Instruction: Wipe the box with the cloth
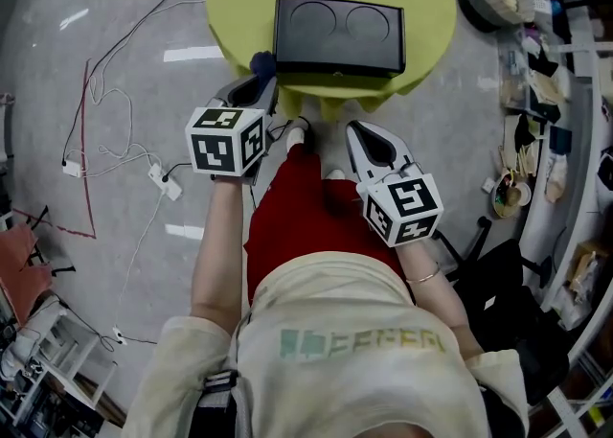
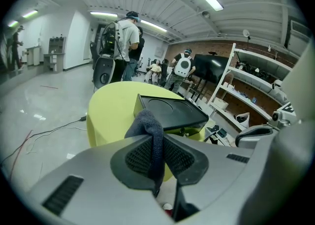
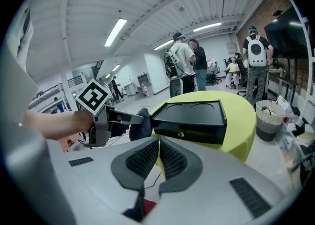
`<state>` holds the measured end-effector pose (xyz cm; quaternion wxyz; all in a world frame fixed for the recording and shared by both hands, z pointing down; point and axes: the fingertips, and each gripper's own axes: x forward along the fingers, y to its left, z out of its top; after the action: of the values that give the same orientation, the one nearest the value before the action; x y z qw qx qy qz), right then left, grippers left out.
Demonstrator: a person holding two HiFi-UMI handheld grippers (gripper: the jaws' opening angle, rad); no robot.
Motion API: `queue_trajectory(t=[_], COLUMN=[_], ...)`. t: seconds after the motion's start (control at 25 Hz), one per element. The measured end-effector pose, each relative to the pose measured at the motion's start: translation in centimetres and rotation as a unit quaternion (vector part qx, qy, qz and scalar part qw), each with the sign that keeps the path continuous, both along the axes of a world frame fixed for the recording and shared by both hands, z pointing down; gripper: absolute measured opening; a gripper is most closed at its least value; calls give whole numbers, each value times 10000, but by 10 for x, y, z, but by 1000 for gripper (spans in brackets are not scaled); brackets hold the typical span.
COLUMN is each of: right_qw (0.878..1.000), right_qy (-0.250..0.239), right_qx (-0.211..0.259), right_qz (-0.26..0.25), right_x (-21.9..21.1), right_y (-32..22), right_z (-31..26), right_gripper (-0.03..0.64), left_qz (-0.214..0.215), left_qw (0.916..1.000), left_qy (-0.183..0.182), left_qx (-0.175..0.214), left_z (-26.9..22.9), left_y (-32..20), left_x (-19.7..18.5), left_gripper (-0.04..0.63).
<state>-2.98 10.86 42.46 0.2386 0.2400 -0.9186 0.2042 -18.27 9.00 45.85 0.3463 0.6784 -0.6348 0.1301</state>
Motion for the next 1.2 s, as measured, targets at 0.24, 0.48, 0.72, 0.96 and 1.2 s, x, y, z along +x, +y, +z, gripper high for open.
queue_trajectory(t=[0.24, 0.48, 0.72, 0.96, 1.2], right_qw=[9999, 9982, 9931, 9836, 9761], right_qy=[-92, -202, -273, -297, -292], right_qx=[116, 221, 236, 247, 253], right_qz=[89, 511, 1120, 1764, 2139], right_x=[39, 93, 153, 201, 218], right_y=[19, 26, 24, 4, -35], right_z=[-7, -16, -17, -18, -16], right_gripper=[38, 38, 38, 38, 38], left_qz=[73, 705, 1695, 2620, 3182], left_qw=[9999, 9974, 9855, 9650, 9476], left_qy=[117, 172, 112, -15, -224], left_qx=[30, 7, 12, 73, 188], left_z=[-8, -15, -22, -31, -39], left_y=[22, 27, 8, -28, -80], left_x=[47, 126, 219, 290, 320], left_gripper=[63, 63, 63, 63, 63])
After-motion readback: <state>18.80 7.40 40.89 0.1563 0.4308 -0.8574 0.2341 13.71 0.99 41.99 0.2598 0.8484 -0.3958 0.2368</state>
